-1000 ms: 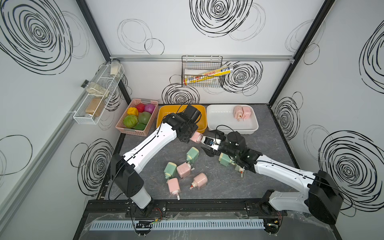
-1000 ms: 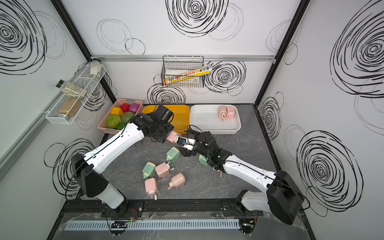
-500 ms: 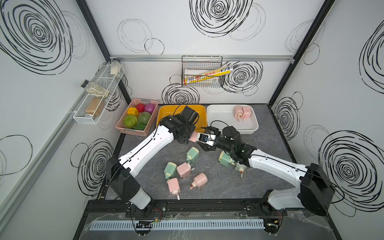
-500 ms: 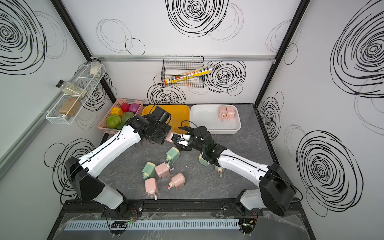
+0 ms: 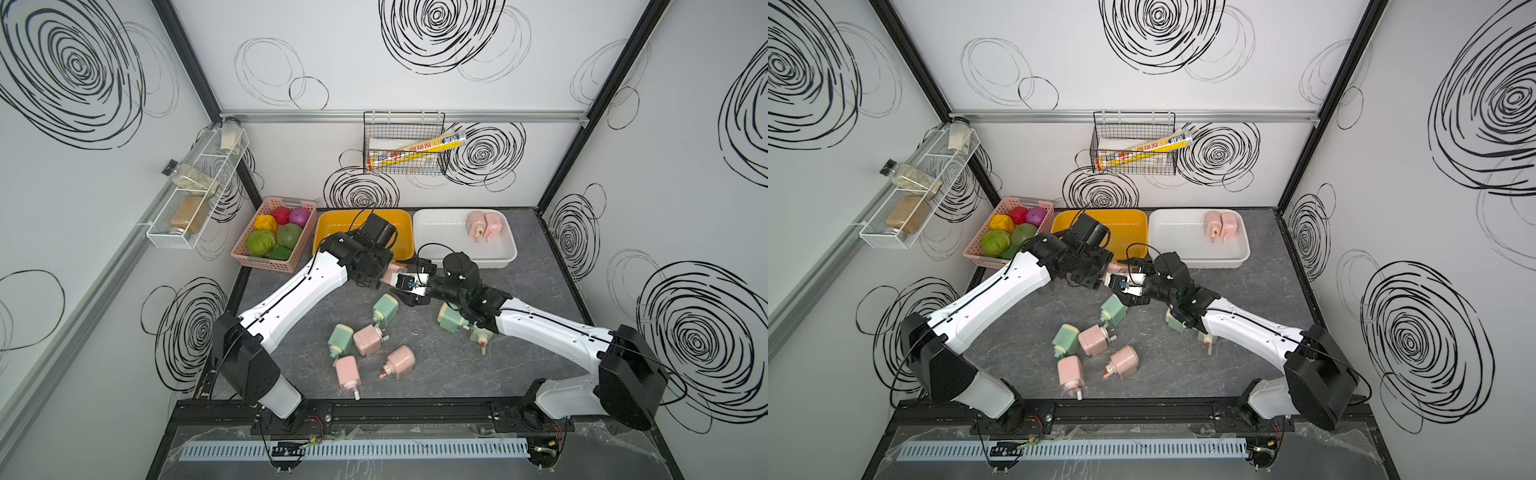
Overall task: Place the pencil sharpeners by color into the storage box
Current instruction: Pick up the pencil sharpener from the center of the board.
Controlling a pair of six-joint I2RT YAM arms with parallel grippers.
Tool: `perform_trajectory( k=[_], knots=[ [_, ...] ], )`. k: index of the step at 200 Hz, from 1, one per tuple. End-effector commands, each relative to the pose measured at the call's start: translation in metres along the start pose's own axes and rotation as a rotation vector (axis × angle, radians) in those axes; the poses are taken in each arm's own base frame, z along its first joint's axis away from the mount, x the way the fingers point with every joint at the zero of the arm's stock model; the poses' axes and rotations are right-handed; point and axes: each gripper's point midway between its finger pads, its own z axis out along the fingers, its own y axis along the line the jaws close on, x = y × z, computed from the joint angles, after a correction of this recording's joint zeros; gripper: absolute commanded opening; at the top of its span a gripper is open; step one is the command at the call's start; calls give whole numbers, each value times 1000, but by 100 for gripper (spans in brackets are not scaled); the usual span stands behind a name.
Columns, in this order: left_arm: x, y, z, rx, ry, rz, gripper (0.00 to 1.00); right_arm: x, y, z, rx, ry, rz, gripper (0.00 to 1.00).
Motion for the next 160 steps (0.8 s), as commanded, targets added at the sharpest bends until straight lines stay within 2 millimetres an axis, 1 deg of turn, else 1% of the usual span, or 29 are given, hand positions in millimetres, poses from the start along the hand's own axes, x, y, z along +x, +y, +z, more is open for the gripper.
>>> perform_trajectory(
  k=[1, 14, 24, 36, 50, 75, 112, 125, 136, 148, 160],
  knots=[
    [3, -11, -11, 64, 26, -21, 0, -14, -7, 3, 5, -33, -4, 67],
    [3, -11, -11, 67, 26, -24, 0, -13, -8, 4, 4, -26, 3, 63],
    [3, -11, -12, 70, 27, -25, 0, -11, -8, 6, 4, -13, 6, 64],
    [4, -11, -12, 71, 27, -24, 0, -8, -7, 7, 0, -6, 7, 67],
    [6, -12, -11, 73, 32, -23, 0, -8, -5, 9, -6, -9, 10, 68],
    [8, -12, -10, 73, 41, -21, 0, -8, -6, 11, -8, -9, 22, 66],
    [8, -14, -12, 83, 43, -22, 0, -2, -4, 16, -21, 11, 30, 63],
    [7, -13, -11, 82, 39, -23, 0, -3, -4, 17, -25, 8, 36, 56],
    [6, -13, -11, 82, 34, -26, 0, -6, -5, 16, -22, -2, 37, 48],
    [5, -13, -10, 82, 34, -30, 0, -11, -8, 13, -15, -15, 36, 36],
    [3, -13, -8, 87, 31, -32, 0, -13, -10, 11, -16, -22, 38, 20]
  ],
)
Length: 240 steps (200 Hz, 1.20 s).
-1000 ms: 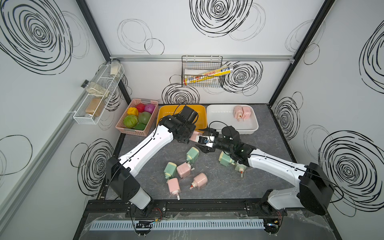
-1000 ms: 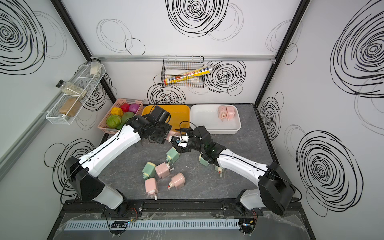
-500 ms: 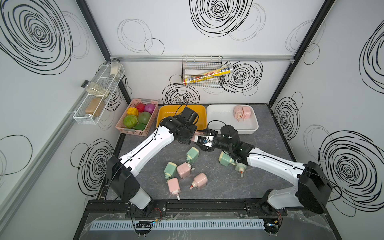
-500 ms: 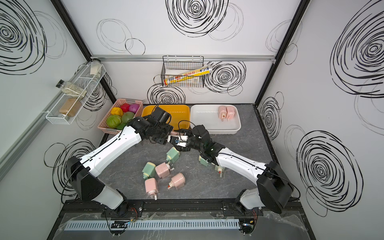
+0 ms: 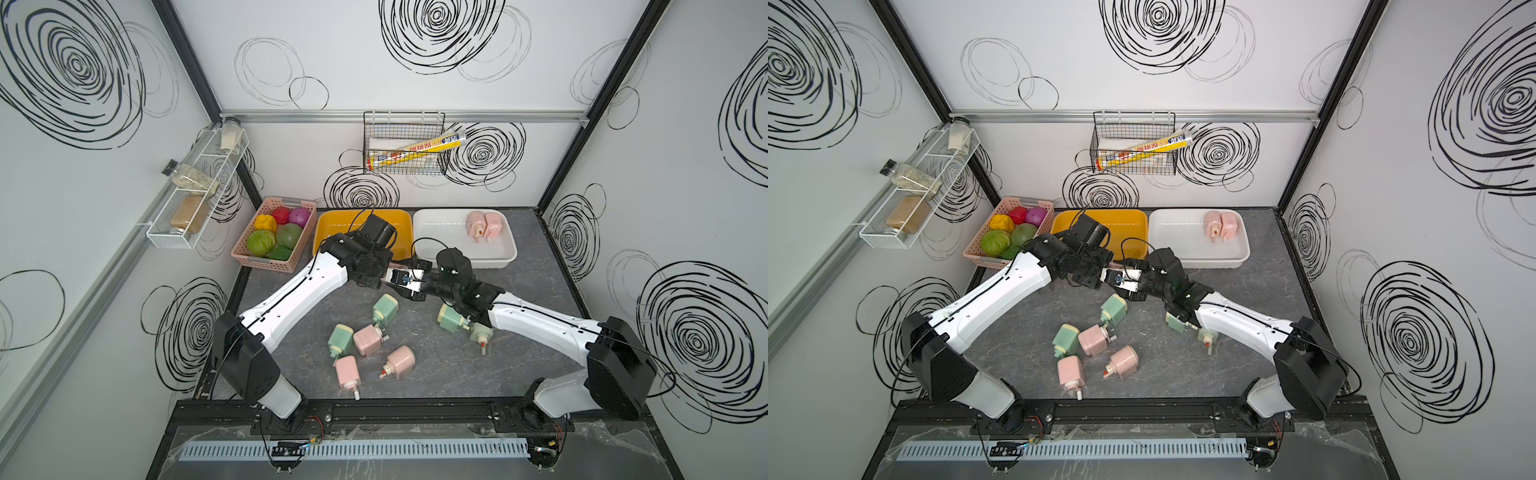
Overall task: Place the pencil sharpeners by color into the storage box
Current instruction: Pick up the pencil sharpener from the center of the board, then place the pencil sharpener in the storage box.
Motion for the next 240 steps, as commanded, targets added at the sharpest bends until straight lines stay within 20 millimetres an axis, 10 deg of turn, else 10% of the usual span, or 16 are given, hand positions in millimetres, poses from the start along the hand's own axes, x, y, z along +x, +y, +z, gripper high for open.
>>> perform_trajectory(
  k=[1, 25, 60, 123, 240],
  knots=[
    [1, -11, -12, 70, 17, -5, 0, -15, -7, -5, 0, -38, 10, 19],
    [-7, -15, -7, 93, 0, 14, 1, -5, -14, -13, -2, -27, 42, 0],
    [-40, -45, -5, 236, -161, 195, 100, 32, -46, -30, 57, 38, 136, 0],
    [-62, -94, 0, 277, -372, 625, 99, 89, -120, -65, 302, 84, 310, 0],
    [-7, -125, 98, 395, -193, 1169, 99, 204, -224, -93, 737, 137, 714, 0]
  ],
)
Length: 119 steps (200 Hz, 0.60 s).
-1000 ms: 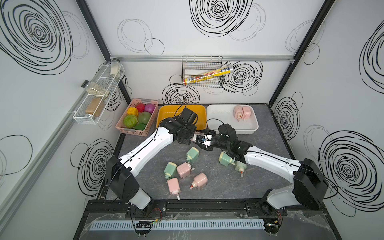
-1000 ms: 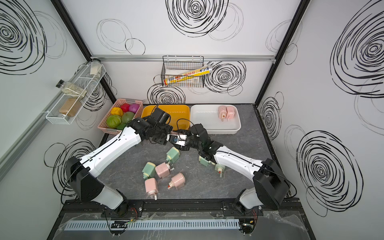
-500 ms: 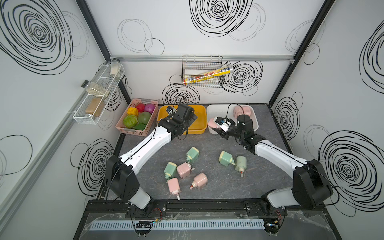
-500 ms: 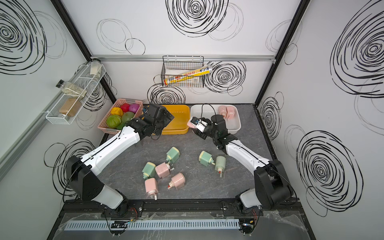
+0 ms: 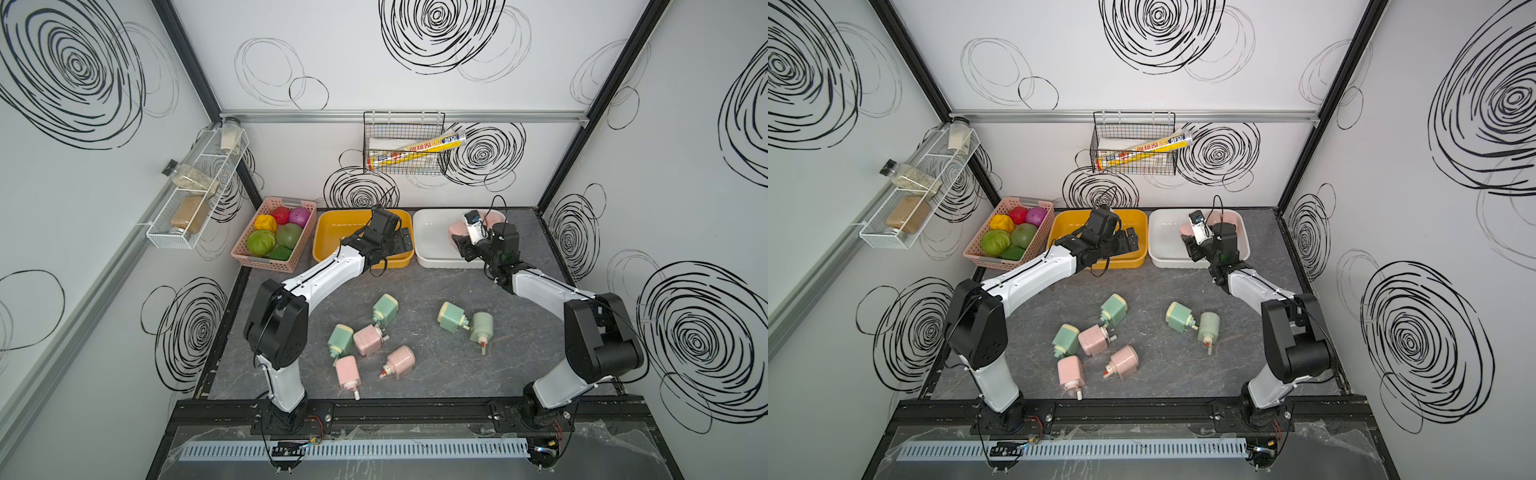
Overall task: Place the pencil sharpeners by color into the storage box
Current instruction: Place the pencil sharpener in the storage box.
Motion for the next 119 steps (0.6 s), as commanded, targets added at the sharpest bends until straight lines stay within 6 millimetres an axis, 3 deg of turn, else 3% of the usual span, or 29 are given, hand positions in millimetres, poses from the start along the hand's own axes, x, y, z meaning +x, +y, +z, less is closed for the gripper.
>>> perform_trajectory(
  k=[1, 73, 119],
  knots=[
    [-17, -24, 10, 104, -47, 114, 99, -43, -21, 8, 76, -133, 80, 0],
    [-20, -18, 57, 27, -38, 188, 99, -37, -51, 55, 195, -147, 229, 0],
    [-17, -13, 84, 6, -20, 195, 99, -16, -65, 90, 284, -128, 295, 0]
  ],
)
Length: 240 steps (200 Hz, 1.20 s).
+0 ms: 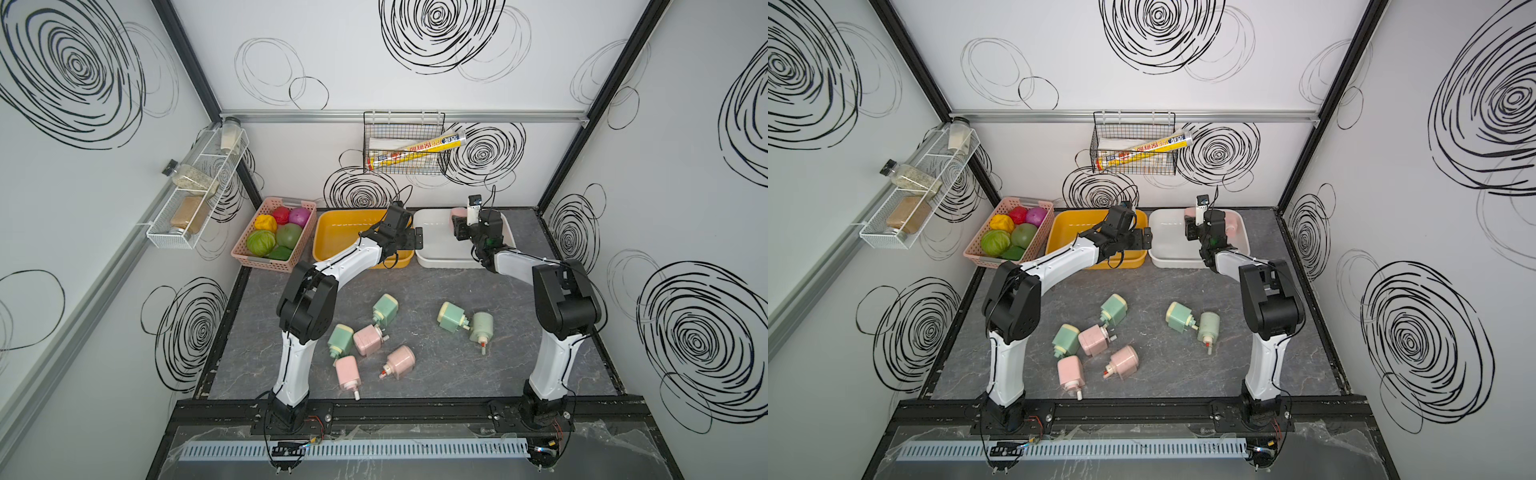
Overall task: Place the pencil sharpeners by color into the storage box
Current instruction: Place the pencil sharpener in the storage box.
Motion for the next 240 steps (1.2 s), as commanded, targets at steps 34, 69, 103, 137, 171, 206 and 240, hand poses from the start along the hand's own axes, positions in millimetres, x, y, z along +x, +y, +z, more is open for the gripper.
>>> perform_trajectory(
  k=[34, 69, 103, 137, 171, 206, 240],
  knots=[
    [-8, 1, 22, 7, 19, 0, 99, -9, -14, 29, 110, -67, 52, 0],
    [-1, 6, 33, -12, 35, -4, 99, -2, -6, 35, 79, -76, 109, 0],
    [6, 10, 44, -28, 65, -3, 99, 8, -9, 45, 122, -64, 80, 0],
    [11, 13, 49, -40, 78, -3, 99, 9, -9, 47, 96, -56, 31, 0],
    [15, 15, 55, -40, 91, -27, 99, 9, -11, 51, 84, -50, 25, 0],
    [20, 19, 64, -45, 116, -38, 99, 13, -24, 53, 131, -16, 38, 1],
    [29, 26, 70, -59, 140, -56, 99, 20, -30, 64, 117, 48, 52, 9]
  ],
)
